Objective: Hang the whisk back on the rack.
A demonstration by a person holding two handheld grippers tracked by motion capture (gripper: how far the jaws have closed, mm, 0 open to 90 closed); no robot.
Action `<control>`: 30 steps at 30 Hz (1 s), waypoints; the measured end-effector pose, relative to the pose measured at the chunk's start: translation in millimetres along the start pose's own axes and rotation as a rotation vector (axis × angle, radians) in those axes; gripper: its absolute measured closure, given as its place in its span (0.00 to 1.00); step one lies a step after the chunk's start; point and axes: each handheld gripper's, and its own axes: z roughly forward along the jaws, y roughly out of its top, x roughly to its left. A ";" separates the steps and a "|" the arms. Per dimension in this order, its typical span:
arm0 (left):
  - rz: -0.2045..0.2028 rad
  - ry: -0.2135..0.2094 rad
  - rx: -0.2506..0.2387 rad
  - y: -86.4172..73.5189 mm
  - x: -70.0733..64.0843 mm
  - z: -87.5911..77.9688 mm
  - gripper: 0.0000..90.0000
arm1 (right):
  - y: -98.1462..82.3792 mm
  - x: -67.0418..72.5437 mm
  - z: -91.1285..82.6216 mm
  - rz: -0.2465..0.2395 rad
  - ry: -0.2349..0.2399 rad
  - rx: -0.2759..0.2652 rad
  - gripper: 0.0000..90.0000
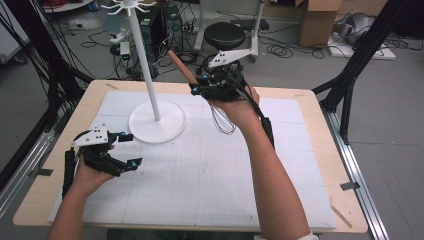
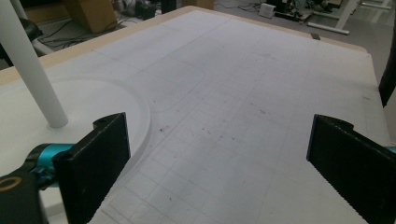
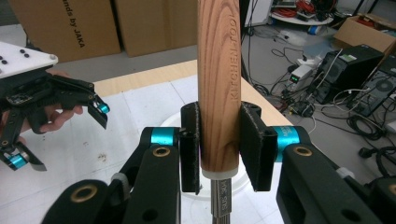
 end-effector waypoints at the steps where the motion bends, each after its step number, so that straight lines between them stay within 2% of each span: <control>1: 0.000 0.000 0.001 0.0 -0.1 0.1 0.07 | 1.3 -1.1 0.1 -0.007 -0.006 -0.008 0.79; 13: 0.005 0.000 0.006 -0.2 -0.1 1.5 0.07 | 23.5 -14.7 -0.1 0.016 -0.021 -0.059 0.79; 30: 0.006 0.002 0.012 -0.5 -0.6 2.8 0.07 | 66.7 -23.7 13.8 -0.002 -0.068 -0.068 0.79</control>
